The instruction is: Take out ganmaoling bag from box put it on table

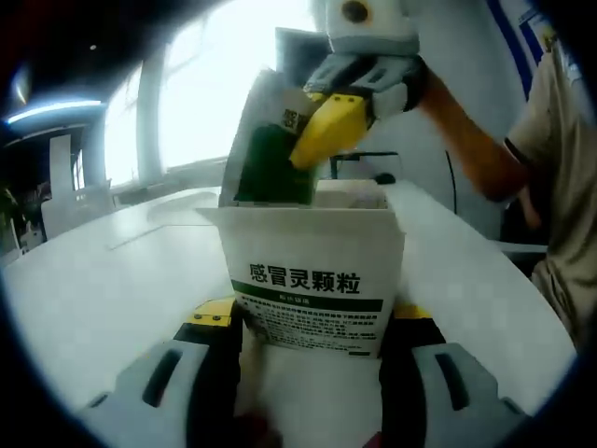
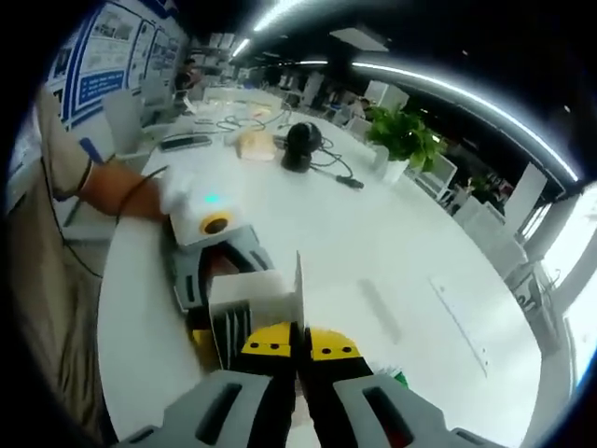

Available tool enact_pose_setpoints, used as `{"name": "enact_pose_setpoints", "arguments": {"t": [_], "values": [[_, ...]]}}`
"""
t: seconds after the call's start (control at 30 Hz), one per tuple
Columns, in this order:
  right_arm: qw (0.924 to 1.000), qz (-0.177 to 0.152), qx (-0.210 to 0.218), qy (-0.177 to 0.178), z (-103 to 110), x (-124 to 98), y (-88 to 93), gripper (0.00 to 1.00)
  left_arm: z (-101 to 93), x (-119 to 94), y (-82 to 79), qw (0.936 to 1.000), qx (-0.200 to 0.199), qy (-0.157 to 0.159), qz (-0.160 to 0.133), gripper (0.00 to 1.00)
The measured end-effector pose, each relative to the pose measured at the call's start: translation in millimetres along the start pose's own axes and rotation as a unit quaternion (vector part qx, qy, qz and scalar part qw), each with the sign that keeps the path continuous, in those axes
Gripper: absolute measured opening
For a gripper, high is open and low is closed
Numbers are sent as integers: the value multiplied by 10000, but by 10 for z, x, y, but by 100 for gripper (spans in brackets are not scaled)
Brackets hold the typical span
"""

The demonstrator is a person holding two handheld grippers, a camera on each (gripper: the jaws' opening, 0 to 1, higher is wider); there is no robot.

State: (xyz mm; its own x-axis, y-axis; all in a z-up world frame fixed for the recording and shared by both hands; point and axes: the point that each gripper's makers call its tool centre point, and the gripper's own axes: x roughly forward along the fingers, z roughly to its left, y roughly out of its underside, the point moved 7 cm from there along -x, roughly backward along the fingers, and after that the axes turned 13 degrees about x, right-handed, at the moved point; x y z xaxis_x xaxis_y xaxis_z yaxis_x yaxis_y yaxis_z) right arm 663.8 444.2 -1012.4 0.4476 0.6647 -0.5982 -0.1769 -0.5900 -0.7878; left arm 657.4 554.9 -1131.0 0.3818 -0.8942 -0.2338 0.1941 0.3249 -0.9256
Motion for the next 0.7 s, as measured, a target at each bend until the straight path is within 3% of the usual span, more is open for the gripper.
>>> {"name": "enact_pose_setpoints", "arguments": {"t": [0.33, 0.7], "values": [[9972, -587, 443, 163, -72, -204, -35, 0, 3, 3, 1, 10000, 2, 1, 0, 50], [9843, -1192, 1177, 564, -237, -507, 159, 0, 2, 6, 1, 10000, -1, 2, -1, 50]]}}
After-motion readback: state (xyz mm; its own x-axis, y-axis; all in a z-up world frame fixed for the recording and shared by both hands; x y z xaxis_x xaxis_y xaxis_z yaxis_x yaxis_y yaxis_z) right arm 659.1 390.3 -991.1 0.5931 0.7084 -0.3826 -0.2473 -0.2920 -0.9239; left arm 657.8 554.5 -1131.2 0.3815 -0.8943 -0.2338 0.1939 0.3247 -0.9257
